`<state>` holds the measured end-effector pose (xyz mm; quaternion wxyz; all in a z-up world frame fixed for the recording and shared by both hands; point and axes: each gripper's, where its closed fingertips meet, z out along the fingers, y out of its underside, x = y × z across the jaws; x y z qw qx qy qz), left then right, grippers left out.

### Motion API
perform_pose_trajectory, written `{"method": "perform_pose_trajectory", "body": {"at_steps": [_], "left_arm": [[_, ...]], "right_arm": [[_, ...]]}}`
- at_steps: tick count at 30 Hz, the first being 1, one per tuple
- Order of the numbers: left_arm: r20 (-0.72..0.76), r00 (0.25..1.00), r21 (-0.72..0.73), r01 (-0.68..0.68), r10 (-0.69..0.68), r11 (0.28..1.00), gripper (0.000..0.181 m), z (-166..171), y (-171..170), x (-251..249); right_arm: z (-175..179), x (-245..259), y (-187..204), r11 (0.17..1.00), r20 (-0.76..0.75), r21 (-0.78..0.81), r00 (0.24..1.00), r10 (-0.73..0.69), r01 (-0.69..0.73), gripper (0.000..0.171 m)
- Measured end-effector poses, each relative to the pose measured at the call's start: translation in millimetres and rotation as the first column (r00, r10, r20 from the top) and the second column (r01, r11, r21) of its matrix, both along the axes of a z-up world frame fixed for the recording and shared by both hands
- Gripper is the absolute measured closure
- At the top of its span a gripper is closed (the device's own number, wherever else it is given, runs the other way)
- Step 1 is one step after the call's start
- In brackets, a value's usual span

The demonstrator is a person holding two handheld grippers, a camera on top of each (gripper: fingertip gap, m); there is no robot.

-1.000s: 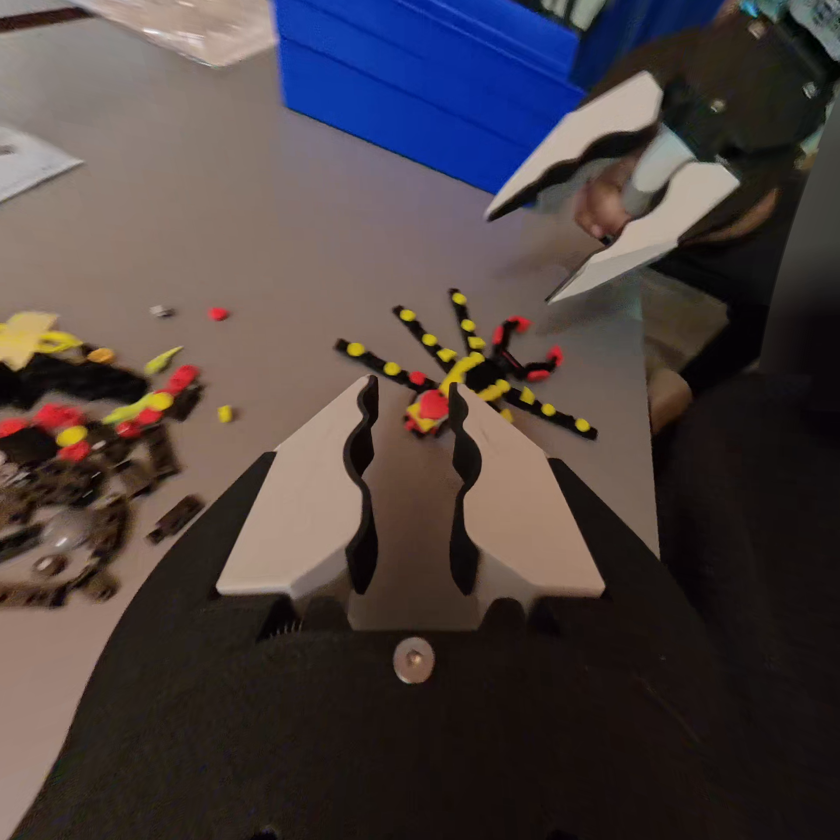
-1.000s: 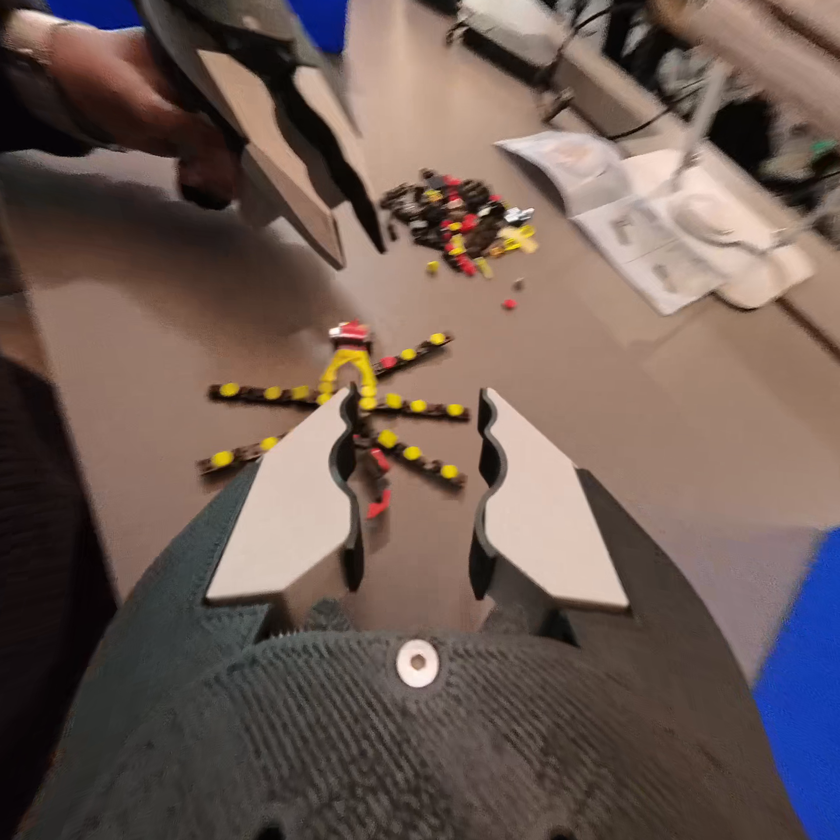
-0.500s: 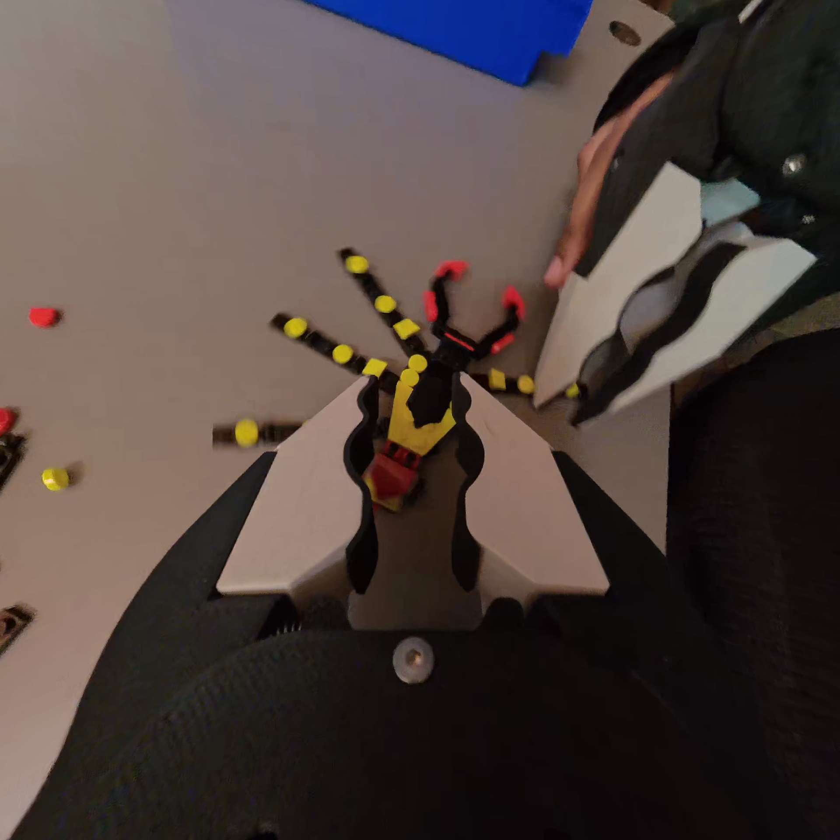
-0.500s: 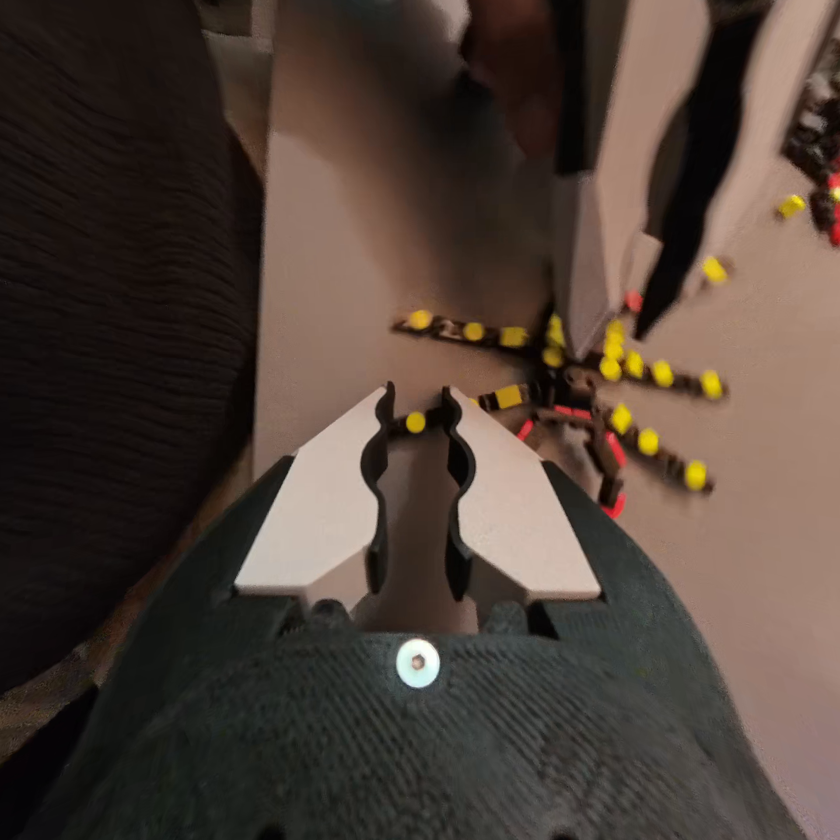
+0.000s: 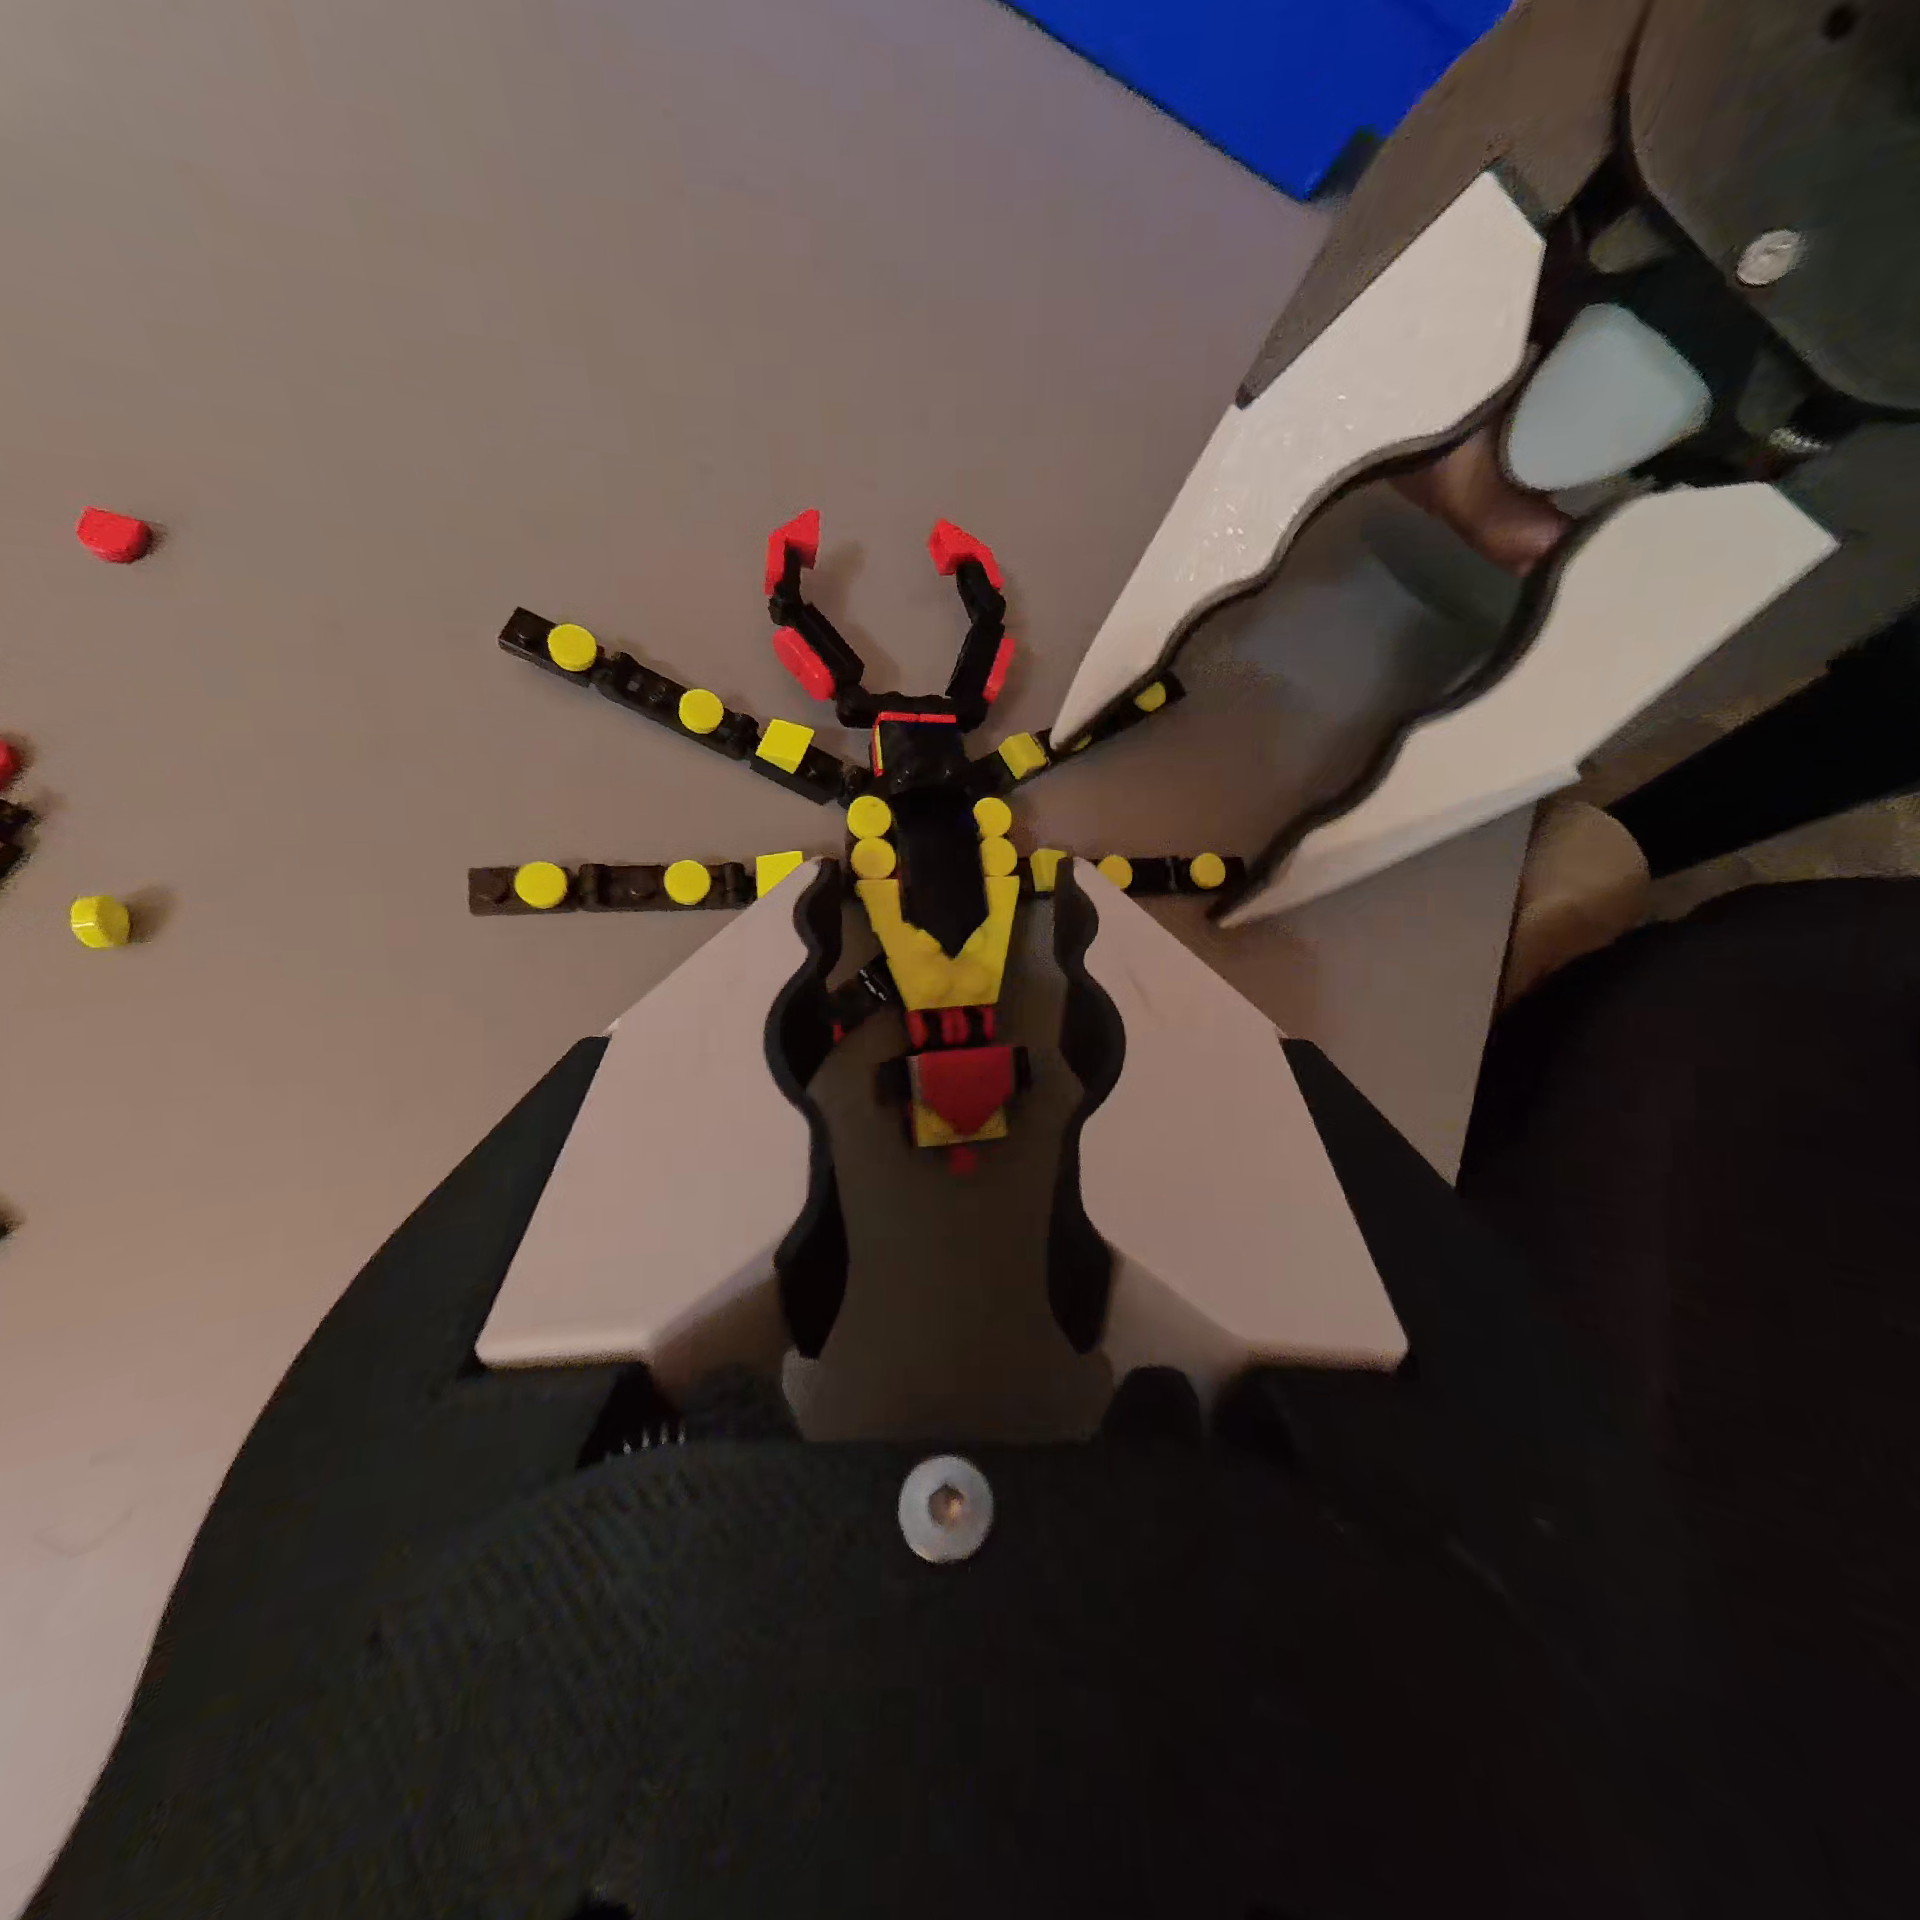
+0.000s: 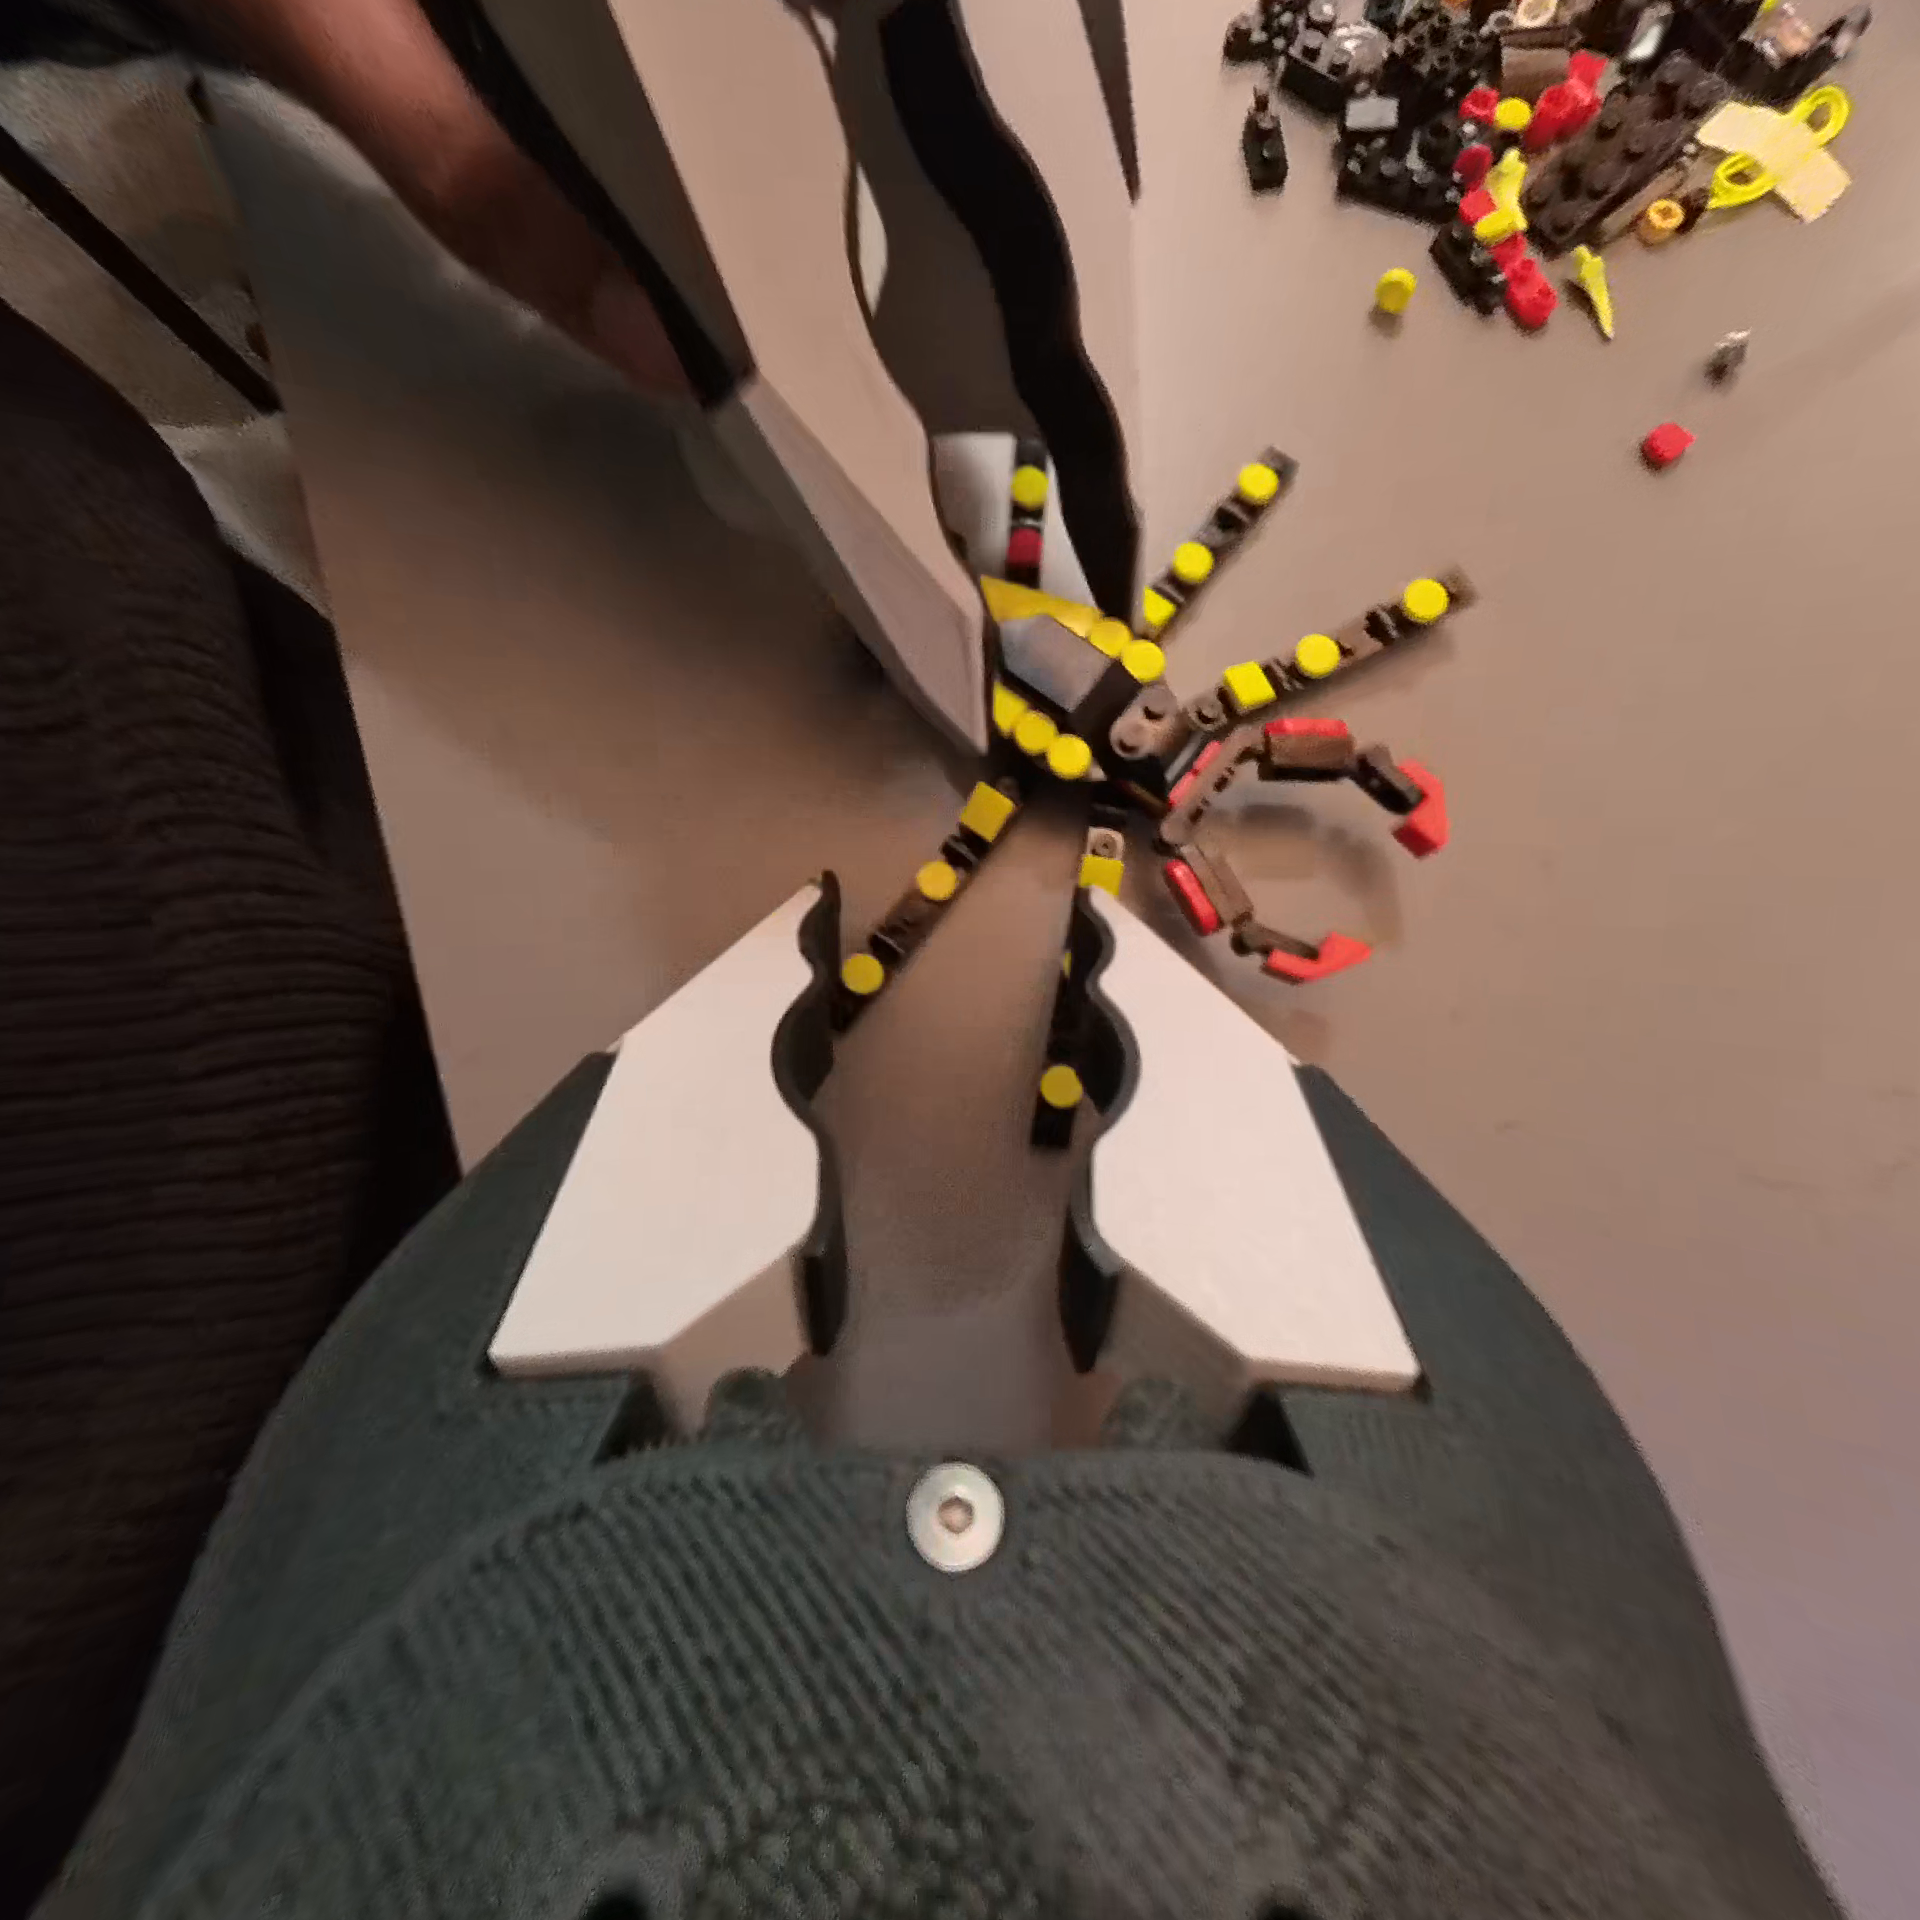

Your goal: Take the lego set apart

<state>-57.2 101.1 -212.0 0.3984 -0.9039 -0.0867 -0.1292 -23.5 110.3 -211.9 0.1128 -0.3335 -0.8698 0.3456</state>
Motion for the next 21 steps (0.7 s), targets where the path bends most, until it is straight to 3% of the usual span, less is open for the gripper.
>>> {"method": "perform_pose_trajectory", "body": {"at_steps": [4,8,13,17,21], "left_arm": [[-0.072,0.997,-0.031,-0.04,0.037,0.999,0.148,-3,3,-4],[-0.047,0.998,-0.036,-0.051,0.049,0.998,0.15,-3,4,-4],[-0.062,0.997,-0.043,-0.057,0.054,0.997,0.15,-4,3,-4],[-0.084,0.994,-0.042,-0.073,0.069,0.996,0.149,-4,4,-6],[-0.115,0.991,-0.043,-0.074,0.068,0.996,0.149,-5,5,-5]], "right_arm": [[-3,-2,-13,0.999,0.016,0.0,0.999,-0.037,0.037,0.13],[-12,-10,-13,0.995,-0.023,0.092,0.999,-0.035,0.037,0.132],[-13,-17,-6,0.994,-0.008,0.078,0.997,-0.081,0.081,0.158],[-13,-15,0,0.991,0.049,0.032,0.99,-0.132,0.13,0.161],[-14,-14,2,0.988,0.03,0.084,0.99,-0.134,0.131,0.162]]}}
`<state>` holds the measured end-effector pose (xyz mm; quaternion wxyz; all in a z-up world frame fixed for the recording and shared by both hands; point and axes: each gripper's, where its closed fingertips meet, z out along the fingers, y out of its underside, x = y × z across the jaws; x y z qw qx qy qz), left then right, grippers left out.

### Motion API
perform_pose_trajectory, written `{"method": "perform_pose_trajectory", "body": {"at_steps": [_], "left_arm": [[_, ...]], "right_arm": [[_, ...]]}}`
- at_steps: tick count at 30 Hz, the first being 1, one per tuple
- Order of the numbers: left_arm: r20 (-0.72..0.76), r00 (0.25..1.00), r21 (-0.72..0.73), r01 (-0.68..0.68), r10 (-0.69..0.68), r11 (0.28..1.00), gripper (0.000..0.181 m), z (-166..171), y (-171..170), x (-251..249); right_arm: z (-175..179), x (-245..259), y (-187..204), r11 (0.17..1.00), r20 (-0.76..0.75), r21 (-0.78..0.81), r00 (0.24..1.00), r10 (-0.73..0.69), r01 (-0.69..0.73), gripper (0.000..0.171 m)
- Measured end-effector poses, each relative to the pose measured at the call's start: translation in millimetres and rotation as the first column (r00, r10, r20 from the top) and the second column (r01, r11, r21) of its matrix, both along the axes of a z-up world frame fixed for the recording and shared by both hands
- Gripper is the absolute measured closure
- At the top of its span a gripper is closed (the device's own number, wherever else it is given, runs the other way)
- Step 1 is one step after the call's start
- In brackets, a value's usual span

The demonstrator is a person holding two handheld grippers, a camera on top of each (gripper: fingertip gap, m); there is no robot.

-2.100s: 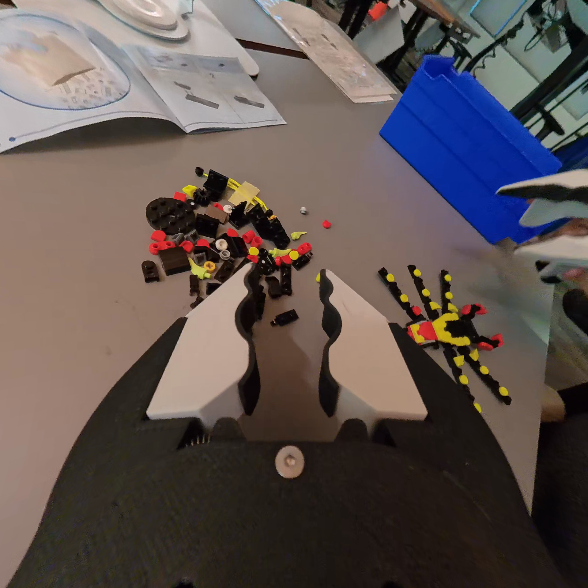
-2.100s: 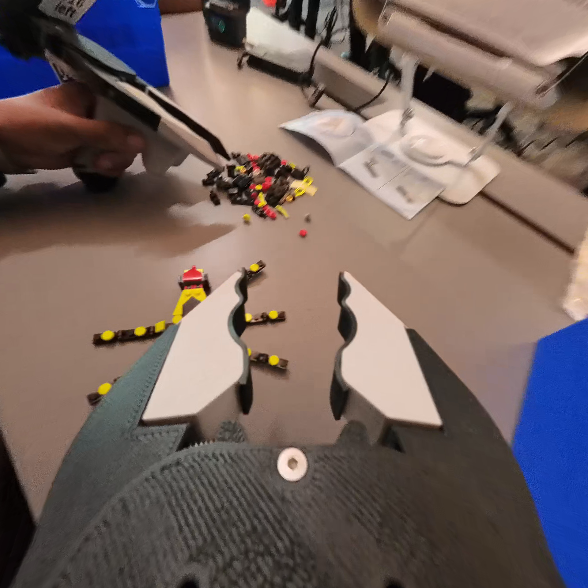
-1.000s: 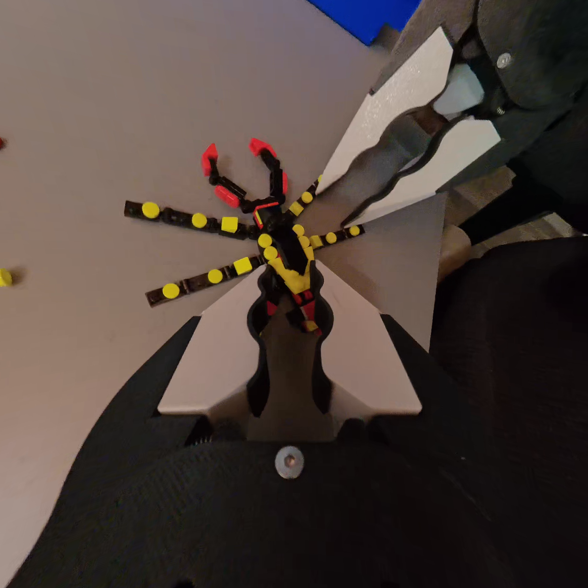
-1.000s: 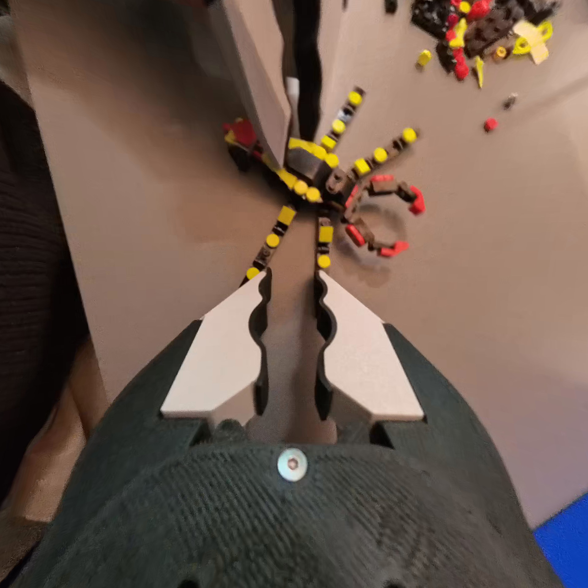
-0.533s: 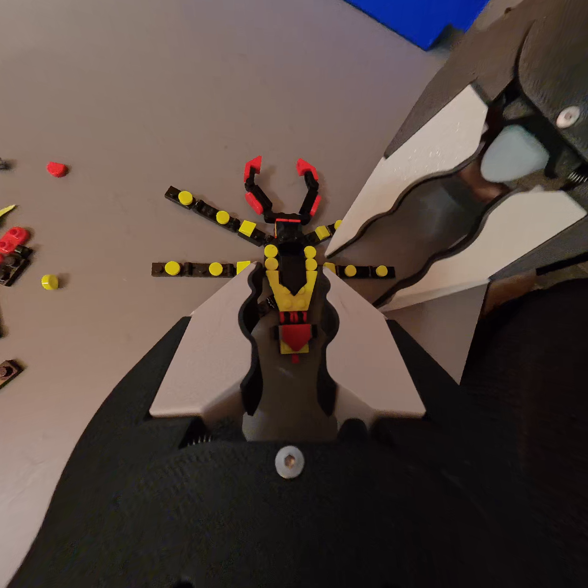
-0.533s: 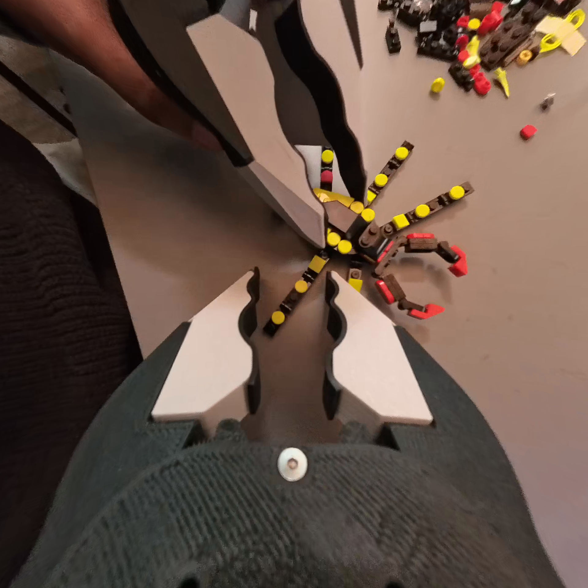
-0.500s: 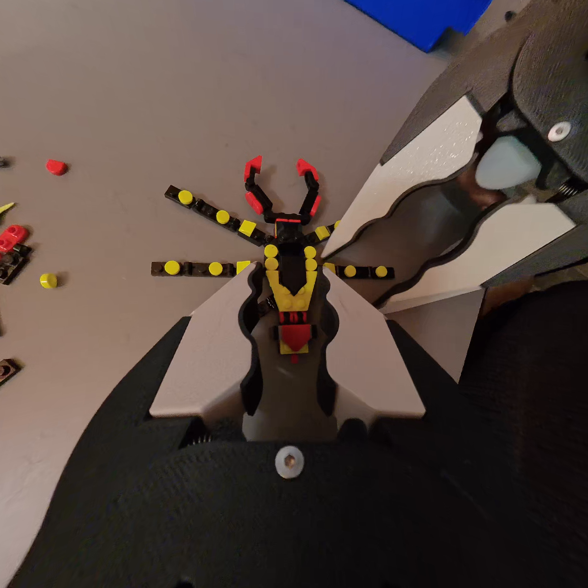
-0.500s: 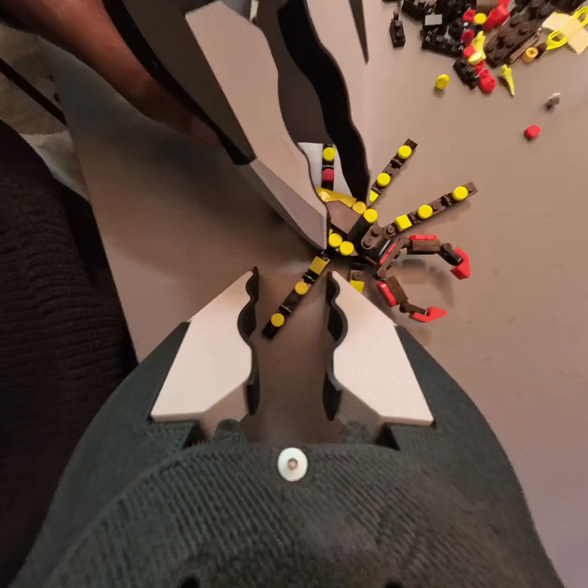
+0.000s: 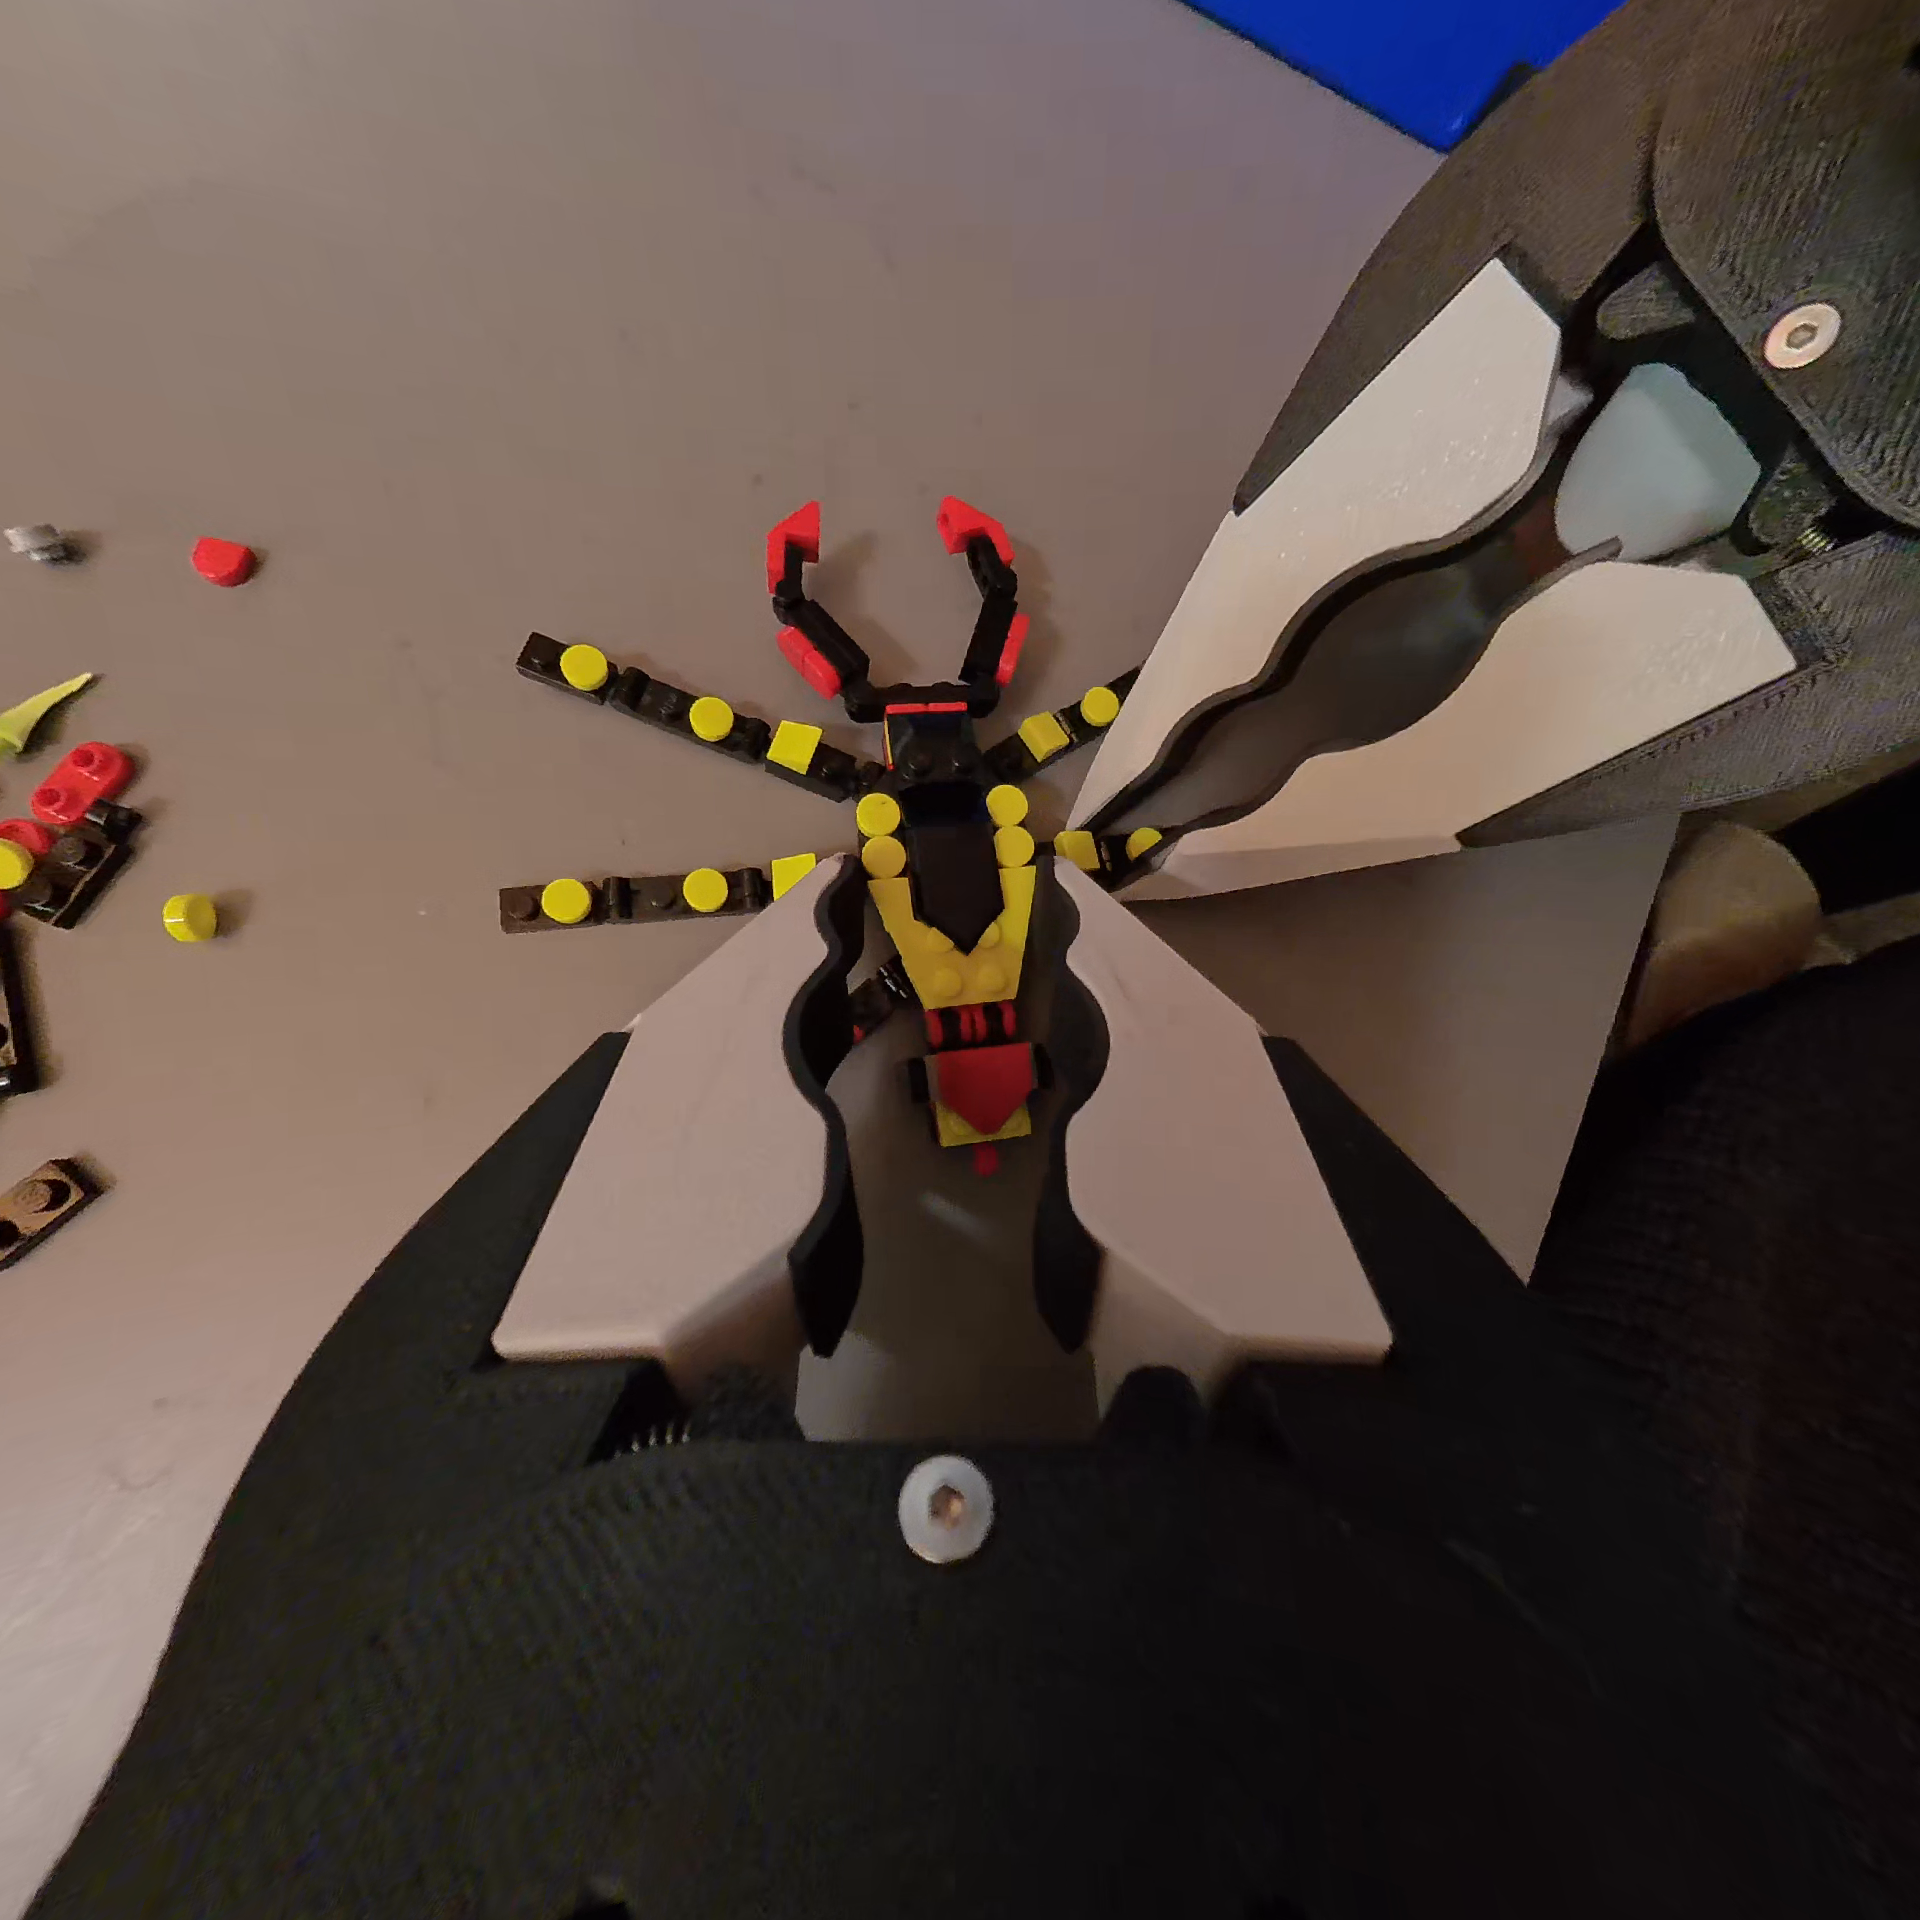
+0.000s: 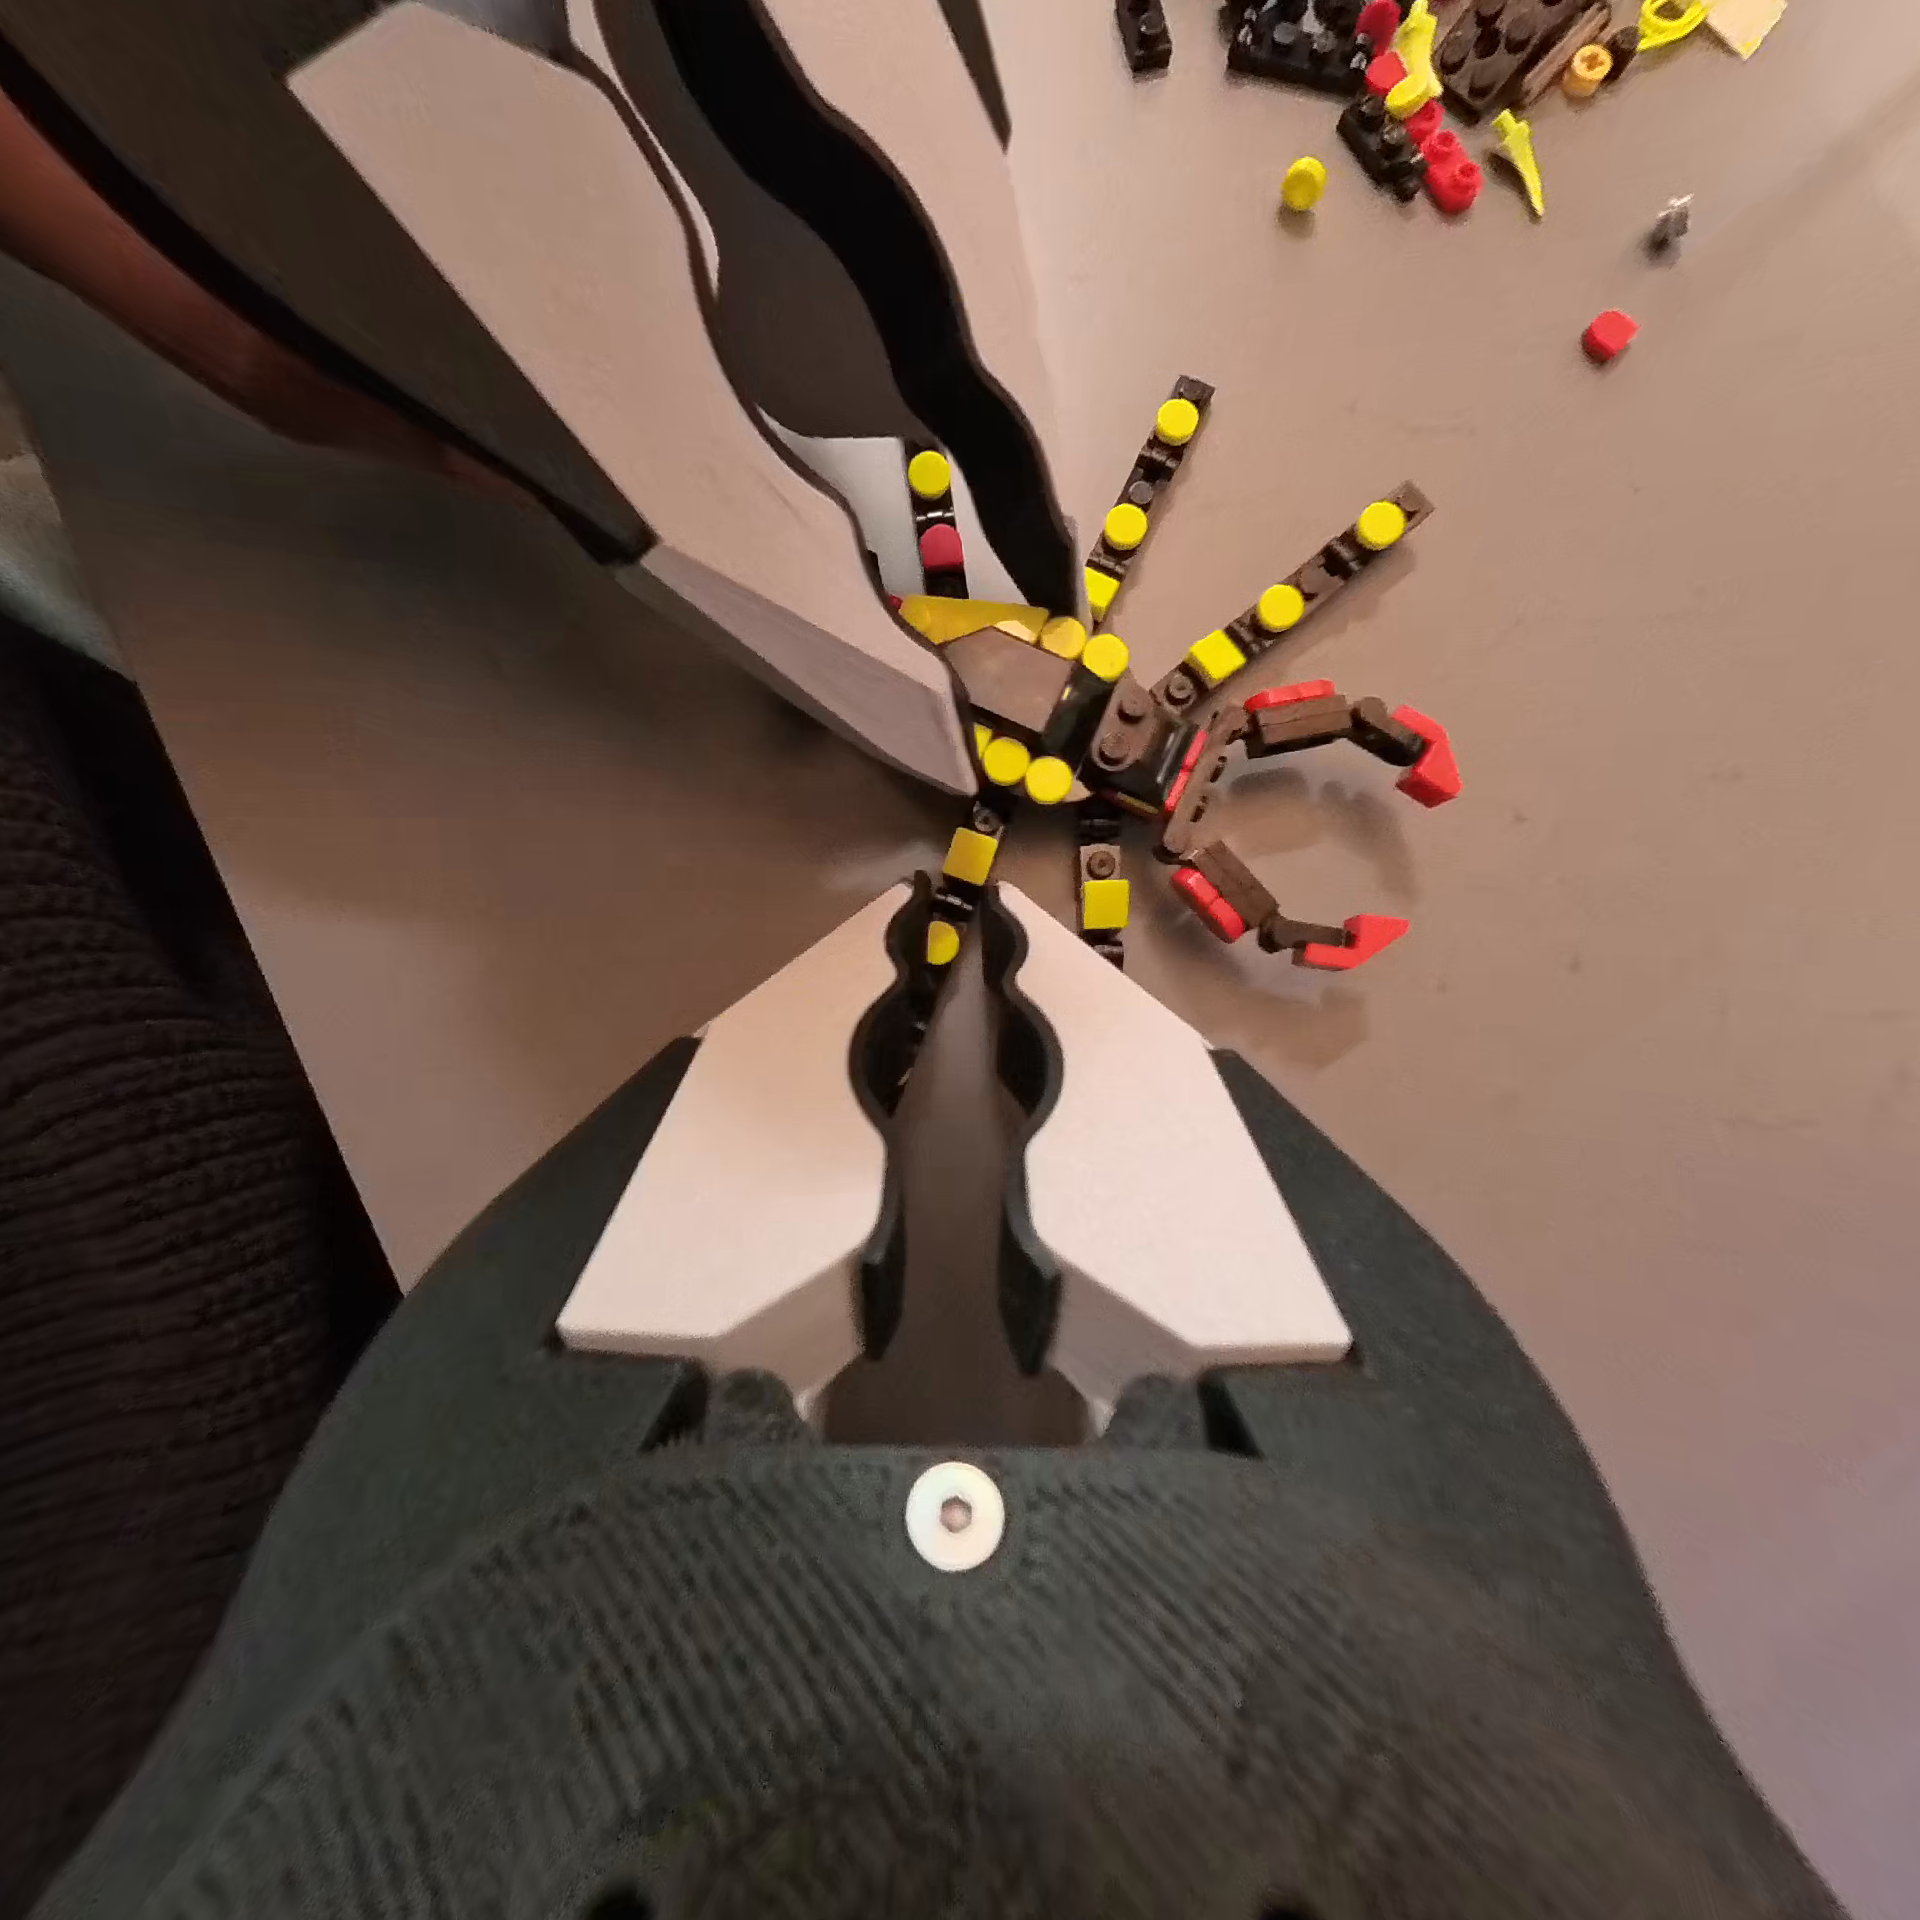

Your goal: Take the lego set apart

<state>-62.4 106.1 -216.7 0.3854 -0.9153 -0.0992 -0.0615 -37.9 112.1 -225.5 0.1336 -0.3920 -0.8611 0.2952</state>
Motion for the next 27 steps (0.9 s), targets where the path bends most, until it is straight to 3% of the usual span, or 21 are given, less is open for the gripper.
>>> {"method": "perform_pose_trajectory", "body": {"at_steps": [11,13,16,20,24,27], "left_arm": [[-0.069,0.997,0.033,-0.018,0.021,0.999,0.147,-1,9,-3],[-0.105,0.993,0.041,-0.043,0.047,0.998,0.128,-1,13,-9],[-0.172,0.983,0.028,-0.053,0.057,0.998,0.133,-4,14,-16],[-0.138,0.989,0.03,-0.048,0.051,0.998,0.133,-2,14,-14],[-0.066,0.997,0.04,-0.041,0.044,0.998,0.138,2,15,-7],[-0.063,0.997,0.038,-0.045,0.048,0.998,0.138,2,15,-7]], "right_arm": [[0,-3,7,1.0,-0.034,0.02,0.999,-0.012,0.013,0.161],[1,-4,9,0.999,-0.049,0.033,0.999,-0.022,0.024,0.153],[1,-3,10,0.999,-0.036,0.04,0.999,-0.03,0.032,0.15],[0,-3,7,1.0,-0.013,-0.002,0.999,-0.03,0.03,0.157],[1,-12,6,0.999,-0.037,-0.009,0.998,-0.042,0.042,0.146],[0,-12,5,0.999,-0.027,-0.019,0.999,-0.041,0.041,0.154]]}}
